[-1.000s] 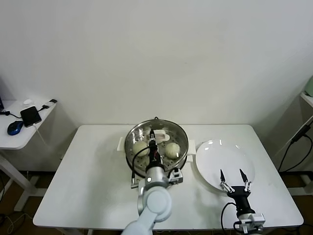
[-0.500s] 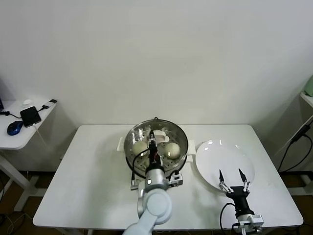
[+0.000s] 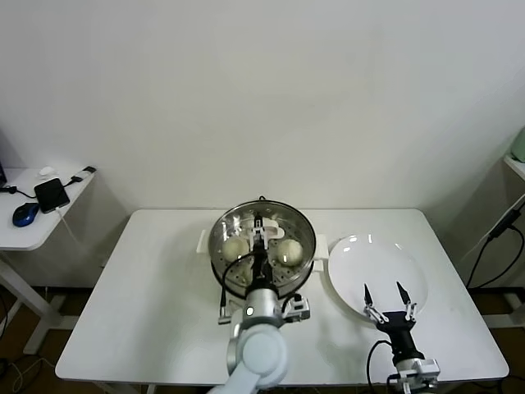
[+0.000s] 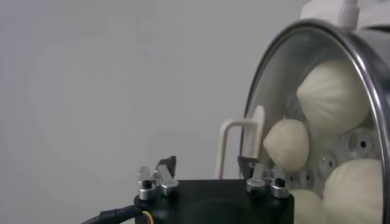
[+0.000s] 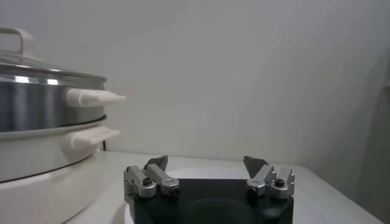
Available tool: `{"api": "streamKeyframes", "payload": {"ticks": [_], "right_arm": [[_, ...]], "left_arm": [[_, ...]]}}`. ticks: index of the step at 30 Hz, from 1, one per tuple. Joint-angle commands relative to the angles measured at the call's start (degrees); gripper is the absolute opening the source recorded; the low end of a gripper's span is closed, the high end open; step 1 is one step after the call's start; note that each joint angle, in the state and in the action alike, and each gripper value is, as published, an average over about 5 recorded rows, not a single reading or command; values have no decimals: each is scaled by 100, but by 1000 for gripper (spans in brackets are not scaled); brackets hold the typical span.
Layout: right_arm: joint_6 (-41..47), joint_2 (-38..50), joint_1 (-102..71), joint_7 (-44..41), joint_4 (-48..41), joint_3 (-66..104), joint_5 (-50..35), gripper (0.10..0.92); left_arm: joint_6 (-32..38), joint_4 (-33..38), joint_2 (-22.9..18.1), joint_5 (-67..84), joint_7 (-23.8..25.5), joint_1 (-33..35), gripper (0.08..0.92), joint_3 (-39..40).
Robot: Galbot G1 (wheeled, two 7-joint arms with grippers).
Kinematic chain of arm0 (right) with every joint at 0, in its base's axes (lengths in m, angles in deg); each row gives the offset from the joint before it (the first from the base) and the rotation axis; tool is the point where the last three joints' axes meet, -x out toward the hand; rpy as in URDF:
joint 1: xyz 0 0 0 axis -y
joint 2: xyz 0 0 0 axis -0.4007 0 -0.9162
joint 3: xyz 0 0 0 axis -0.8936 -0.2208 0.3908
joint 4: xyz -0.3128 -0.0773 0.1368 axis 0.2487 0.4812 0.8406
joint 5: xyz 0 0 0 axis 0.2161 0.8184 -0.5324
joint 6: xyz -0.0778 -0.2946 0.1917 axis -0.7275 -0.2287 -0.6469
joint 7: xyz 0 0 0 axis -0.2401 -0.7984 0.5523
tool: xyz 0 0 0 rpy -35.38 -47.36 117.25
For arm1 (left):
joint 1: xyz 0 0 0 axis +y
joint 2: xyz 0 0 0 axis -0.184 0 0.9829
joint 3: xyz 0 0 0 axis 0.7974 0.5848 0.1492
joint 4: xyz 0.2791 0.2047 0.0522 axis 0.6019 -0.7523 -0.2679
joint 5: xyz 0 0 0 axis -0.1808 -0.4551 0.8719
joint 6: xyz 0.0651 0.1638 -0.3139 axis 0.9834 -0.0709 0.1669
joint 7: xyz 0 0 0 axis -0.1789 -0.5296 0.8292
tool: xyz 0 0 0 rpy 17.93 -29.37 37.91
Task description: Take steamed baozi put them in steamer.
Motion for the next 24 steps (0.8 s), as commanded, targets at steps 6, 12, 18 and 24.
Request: {"api": "streamKeyframes", "payload": {"ticks": [6, 12, 18, 24], "right_arm": [[125, 43, -163, -19, 272, -73, -185, 823], [111, 38, -143, 0, 267, -33, 54, 823], [75, 30, -97, 31, 186, -37, 69, 823], [78, 57, -31, 88, 122, -46, 46, 823]], "left_arm": [[1780, 1644, 500, 4245, -1441, 710, 812, -1417], [3062, 1645, 1014, 8601, -2237, 1110, 822, -3183], [3556, 942, 1514, 11218, -2214, 1576, 823, -4348], [4273, -294, 1822, 11620, -2013, 1867, 823, -4129]]}}
